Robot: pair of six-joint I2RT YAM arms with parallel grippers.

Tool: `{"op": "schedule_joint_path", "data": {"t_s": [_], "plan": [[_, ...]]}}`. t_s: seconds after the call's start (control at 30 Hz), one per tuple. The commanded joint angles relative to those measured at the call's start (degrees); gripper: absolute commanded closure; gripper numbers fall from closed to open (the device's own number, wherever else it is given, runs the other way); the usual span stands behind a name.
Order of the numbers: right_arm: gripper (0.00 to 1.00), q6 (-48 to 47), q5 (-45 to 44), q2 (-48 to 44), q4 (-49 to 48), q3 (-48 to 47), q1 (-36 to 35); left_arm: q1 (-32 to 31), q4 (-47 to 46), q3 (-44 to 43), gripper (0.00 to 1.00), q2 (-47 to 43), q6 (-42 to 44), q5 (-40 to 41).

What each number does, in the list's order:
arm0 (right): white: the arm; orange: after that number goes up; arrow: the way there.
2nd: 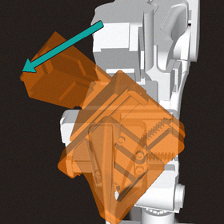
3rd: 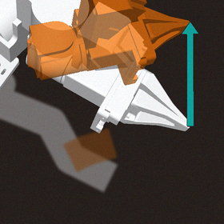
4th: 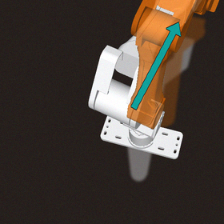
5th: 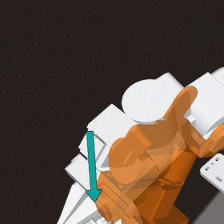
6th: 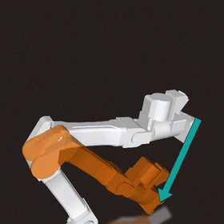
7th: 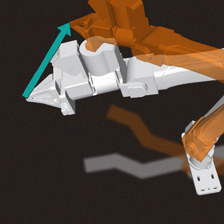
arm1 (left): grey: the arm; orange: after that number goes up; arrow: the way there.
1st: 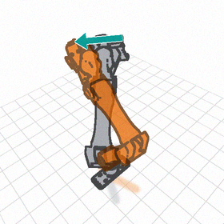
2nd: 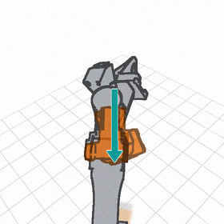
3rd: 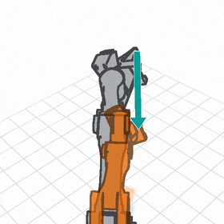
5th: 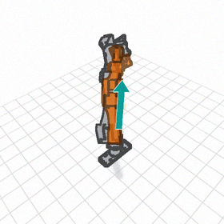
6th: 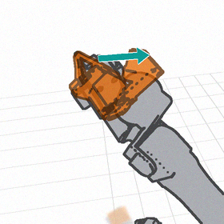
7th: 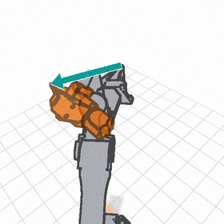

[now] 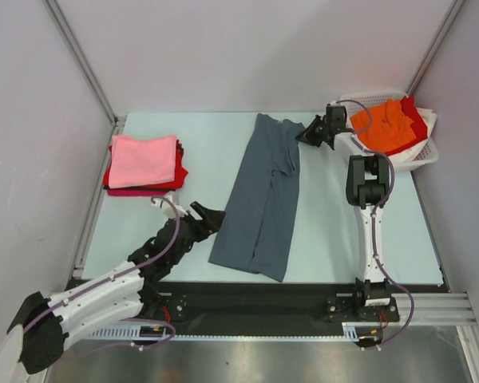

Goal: Fold and stack the t-shirts
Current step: Fold the tshirt

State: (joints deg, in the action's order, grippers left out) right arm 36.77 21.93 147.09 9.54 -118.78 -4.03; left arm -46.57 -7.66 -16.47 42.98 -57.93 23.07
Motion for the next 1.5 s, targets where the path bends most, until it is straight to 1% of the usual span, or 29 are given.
{"op": "schedule_joint_path", "data": {"t_s": [0.0, 0.1, 0.13, 0.27, 0.33, 0.43, 0.53, 0.67, 0.77, 0.8, 0.97, 1.0, 1.13, 1.2, 1.23, 1.27, 1.33, 1.47], "plan": [[1.0, -0.6, -5.3, 4.1, 4.5, -6.4, -0.3, 3.4, 1.0, 1.2, 0.18, 2.9, 1.6, -6.8], [1.0, -1.5, -8.1, 7.0, 7.0, -10.7, 0.4, 4.7, -1.6, 3.3, 0.18, 5.0, 1.2, -7.9], [1.0, -1.9, -8.4, 7.5, 6.7, -12.8, 0.6, 4.7, -3.0, 3.9, 0.18, 5.6, 1.1, -7.8], [0.99, -2.1, -8.7, 9.3, 5.5, -16.1, 1.4, 4.8, -5.2, 5.0, 0.18, 10.2, 0.5, -7.7], [0.97, -2.1, -8.0, 9.3, 3.8, -16.2, 1.7, 4.8, -6.7, 4.8, 0.18, 13.9, 0.3, -8.2], [0.98, -2.1, -8.2, 8.4, 3.1, -16.0, 1.7, 4.8, -10.3, 5.1, 0.2, 19.0, -0.9, -10.1], [0.98, -1.5, -7.7, 6.7, 1.8, -13.9, 2.0, 4.6, -14.6, 5.4, 0.23, 24.0, -2.0, -11.9], [0.99, 0.6, -6.7, 3.7, -1.5, -9.0, 2.9, 3.2, -17.5, 5.2, 0.27, 27.5, -2.3, -11.8], [0.99, 0.8, -5.2, 3.2, -1.3, -8.6, 3.1, 1.5, -18.4, 5.9, 0.38, 28.1, -3.0, -9.9], [0.99, 0.7, -4.9, 3.2, -1.1, -8.7, 3.0, 1.2, -18.4, 6.3, 0.45, 28.1, -3.1, -9.5], [0.99, 0.6, -3.9, 3.8, -0.8, -9.0, 3.0, -0.7, -18.5, 7.0, 0.64, 29.4, -3.2, -8.1], [0.99, 0.7, -3.7, 4.0, -0.8, -9.0, 2.8, -1.0, -18.4, 7.0, 0.72, 30.3, -3.2, -8.1], [0.99, 1.0, -3.2, 4.6, -1.4, -8.8, 2.3, -2.6, -18.2, 7.2, 0.85, 31.8, -3.9, -6.9], [0.99, 1.0, -3.2, 4.9, -1.6, -8.7, 2.0, -2.7, -17.6, 7.4, 0.94, 31.9, -4.0, -6.7], [1.0, 1.0, -3.2, 5.0, -1.8, -8.7, 1.8, -2.7, -17.0, 7.5, 0.97, 31.5, -4.3, -7.0], [1.0, 1.1, -3.2, 5.1, -1.9, -8.8, 1.7, -2.8, -16.3, 7.3, 1.0, 31.0, -4.2, -7.2], [1.0, 1.0, -3.3, 5.5, -1.8, -9.1, 1.3, -3.0, -13.3, 7.3, 1.0, 29.5, -4.2, -6.8], [1.0, 1.0, -3.7, 6.5, -1.1, -10.4, 0.9, -3.4, -9.8, 9.5, 1.0, 23.0, -6.2, -6.9]]}}
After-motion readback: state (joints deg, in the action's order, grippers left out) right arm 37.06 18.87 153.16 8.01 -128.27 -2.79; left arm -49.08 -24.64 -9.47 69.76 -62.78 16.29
